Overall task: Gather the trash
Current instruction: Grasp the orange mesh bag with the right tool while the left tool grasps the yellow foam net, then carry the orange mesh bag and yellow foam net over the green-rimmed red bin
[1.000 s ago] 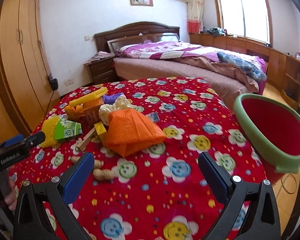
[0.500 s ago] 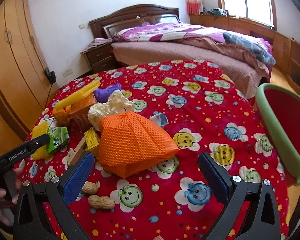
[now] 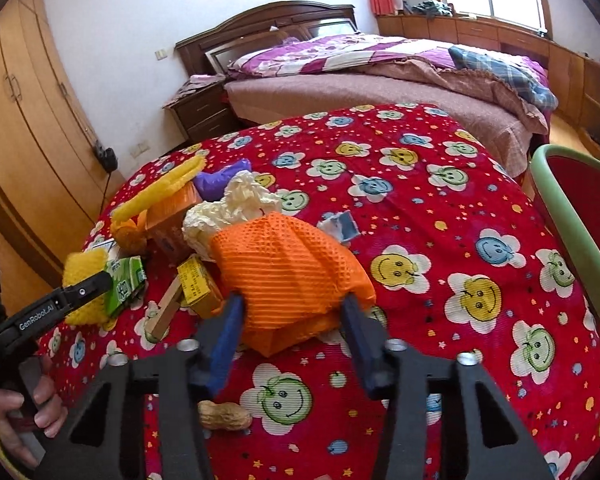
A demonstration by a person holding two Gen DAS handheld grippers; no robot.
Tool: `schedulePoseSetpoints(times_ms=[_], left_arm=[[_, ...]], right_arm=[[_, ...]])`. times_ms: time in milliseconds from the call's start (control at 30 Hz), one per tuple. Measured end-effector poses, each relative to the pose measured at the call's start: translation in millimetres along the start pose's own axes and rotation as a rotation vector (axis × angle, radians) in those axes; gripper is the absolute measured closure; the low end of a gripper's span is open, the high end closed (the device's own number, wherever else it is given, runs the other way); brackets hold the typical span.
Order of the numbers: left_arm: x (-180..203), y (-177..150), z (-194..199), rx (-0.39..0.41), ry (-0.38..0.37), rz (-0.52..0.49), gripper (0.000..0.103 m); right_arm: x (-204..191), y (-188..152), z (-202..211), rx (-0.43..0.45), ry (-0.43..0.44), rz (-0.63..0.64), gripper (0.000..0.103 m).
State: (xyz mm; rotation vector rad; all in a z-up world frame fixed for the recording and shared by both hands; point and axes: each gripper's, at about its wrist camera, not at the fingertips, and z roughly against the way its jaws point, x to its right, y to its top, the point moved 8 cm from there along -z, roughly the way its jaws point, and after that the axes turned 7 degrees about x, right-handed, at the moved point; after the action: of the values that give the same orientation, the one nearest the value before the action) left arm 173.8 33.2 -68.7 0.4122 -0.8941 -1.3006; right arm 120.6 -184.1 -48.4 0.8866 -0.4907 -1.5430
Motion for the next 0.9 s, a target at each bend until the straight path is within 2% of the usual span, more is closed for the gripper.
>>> schedulePoseSetpoints(times_ms=[167, 333, 567, 900], left_arm=[[6.7, -2.5, 7.1, -0.005, -0.025, -0.009, 0.081], [12.9, -2.9, 23.5, 0.018, -0.036, -0.020, 0.086], [25.8, -0.7, 49.6, 0.061, -0.054, -0.038, 0.088], [54.5, -2.6, 73.1, 0.081, -0.095, -0.069, 0.092]], right_arm=[[-6.8, -2.7, -2.5, -0.017, 0.029, 0.012, 0.082], [-12.2, -0.9, 7.5, 0.012, 0.054, 0.026, 0.095], [-19.3, 4.8, 33.9, 0.072, 0.092, 0.040, 0.098], [-13.6, 8.8, 70.8, 0.135, 0.116, 0.032, 0.098]])
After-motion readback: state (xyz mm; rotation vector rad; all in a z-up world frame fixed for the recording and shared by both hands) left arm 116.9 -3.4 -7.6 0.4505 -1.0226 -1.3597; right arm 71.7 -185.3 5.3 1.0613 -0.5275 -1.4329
